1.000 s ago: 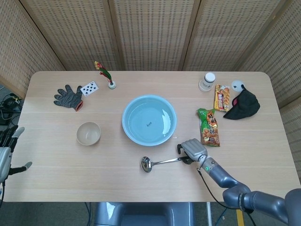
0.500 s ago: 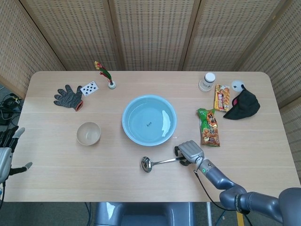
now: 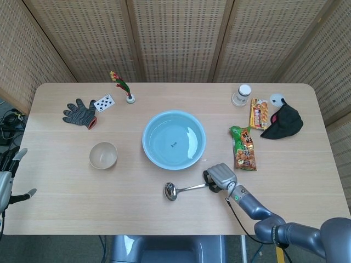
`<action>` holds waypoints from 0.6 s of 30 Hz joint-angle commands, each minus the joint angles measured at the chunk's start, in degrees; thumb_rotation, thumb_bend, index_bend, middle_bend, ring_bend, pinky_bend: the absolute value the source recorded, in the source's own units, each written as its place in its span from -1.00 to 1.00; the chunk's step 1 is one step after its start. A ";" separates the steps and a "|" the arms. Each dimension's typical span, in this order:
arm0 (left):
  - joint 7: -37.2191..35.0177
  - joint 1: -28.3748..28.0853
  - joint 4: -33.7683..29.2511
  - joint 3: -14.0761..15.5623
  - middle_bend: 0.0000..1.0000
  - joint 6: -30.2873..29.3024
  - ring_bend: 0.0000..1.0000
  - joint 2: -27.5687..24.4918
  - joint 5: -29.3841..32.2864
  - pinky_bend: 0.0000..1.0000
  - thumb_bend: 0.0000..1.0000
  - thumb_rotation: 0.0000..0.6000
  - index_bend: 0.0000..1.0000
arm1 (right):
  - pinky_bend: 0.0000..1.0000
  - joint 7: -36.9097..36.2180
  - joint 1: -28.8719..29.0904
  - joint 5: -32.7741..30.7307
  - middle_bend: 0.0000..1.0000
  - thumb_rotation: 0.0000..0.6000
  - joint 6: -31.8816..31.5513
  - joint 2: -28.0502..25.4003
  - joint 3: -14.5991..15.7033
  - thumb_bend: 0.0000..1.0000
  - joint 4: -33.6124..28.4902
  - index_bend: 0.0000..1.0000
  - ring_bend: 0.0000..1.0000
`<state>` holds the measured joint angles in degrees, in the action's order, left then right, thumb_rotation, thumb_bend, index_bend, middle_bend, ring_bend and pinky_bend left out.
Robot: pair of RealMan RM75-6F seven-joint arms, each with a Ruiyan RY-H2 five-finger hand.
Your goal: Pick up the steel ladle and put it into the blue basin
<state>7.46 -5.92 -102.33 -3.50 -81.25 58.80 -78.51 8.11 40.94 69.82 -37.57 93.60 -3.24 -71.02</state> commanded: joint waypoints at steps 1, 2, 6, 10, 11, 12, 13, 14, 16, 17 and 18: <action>0.03 -0.04 0.01 0.00 -1.00 0.04 -1.00 0.01 0.00 -1.00 -1.00 1.00 -1.00 | 1.00 -0.28 0.01 -0.08 0.96 1.00 0.10 0.00 0.05 0.14 0.08 0.11 0.99; 0.07 -0.05 0.00 0.01 -1.00 0.06 -1.00 0.02 0.00 -1.00 -1.00 1.00 -1.00 | 1.00 -0.40 0.00 -0.08 0.96 1.00 0.15 0.00 0.08 0.17 0.13 0.14 0.99; 0.14 -0.13 0.01 0.06 -1.00 0.21 -1.00 0.08 0.07 -1.00 -1.00 1.00 -1.00 | 1.00 -1.53 0.08 -0.23 0.97 1.00 0.64 -0.41 0.02 0.31 -0.04 0.31 0.99; 0.21 -0.19 0.00 0.08 -1.00 0.31 -1.00 0.10 0.14 -1.00 -1.00 1.00 -1.00 | 1.00 -2.76 0.02 -0.56 0.98 1.00 0.81 -1.54 -0.30 0.43 -1.33 0.43 0.99; 0.24 -0.20 0.03 0.08 -1.00 0.30 -1.00 0.09 0.13 -1.00 -1.00 1.00 -1.00 | 1.00 -3.02 -0.04 -0.68 0.98 1.00 0.75 -2.02 -0.41 0.44 -1.85 0.44 0.99; 0.24 -0.20 0.03 0.11 -1.00 0.32 -1.00 0.10 0.10 -1.00 -1.00 1.00 -1.00 | 1.00 -3.22 -0.11 -0.81 0.98 1.00 0.69 -2.47 -0.50 0.45 -2.31 0.45 0.99; 0.20 -0.21 0.02 0.13 -1.00 0.34 -1.00 0.09 0.07 -1.00 -1.00 1.00 -1.00 | 1.00 -3.38 -0.18 -0.94 0.98 1.00 0.68 -2.94 -0.55 0.45 -2.81 0.46 0.99; 0.15 -0.22 -0.01 0.15 -1.00 0.38 -1.00 0.05 0.04 -1.00 -1.00 1.00 -1.00 | 1.00 -3.66 -0.29 -1.29 0.98 1.00 0.71 -3.80 -0.67 0.46 -3.69 0.46 0.99; 0.06 -0.23 -0.05 0.20 -1.00 0.39 -1.00 -0.01 -0.05 -1.00 -1.00 1.00 -1.00 | 1.00 -3.99 -0.52 -1.92 0.98 1.00 0.66 -5.47 -0.84 0.46 -5.33 0.47 0.99; 0.03 -0.22 -0.09 0.21 -1.00 0.36 -1.00 -0.04 -0.13 -1.00 -1.00 1.00 -1.00 | 1.00 -4.09 -0.65 -2.13 0.98 1.00 0.59 -6.23 -0.88 0.47 -6.07 0.47 0.99; -0.02 -0.20 -0.13 0.26 -1.00 0.32 -1.00 -0.07 -0.23 -1.00 -1.00 1.00 -1.00 | 1.00 -4.20 -0.79 -2.30 0.98 1.00 0.49 -6.98 -0.89 0.47 -6.82 0.47 0.99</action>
<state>7.46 -6.13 -102.44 -3.27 -80.90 58.74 -78.70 4.27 40.46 68.07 -36.93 87.93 -3.97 -76.53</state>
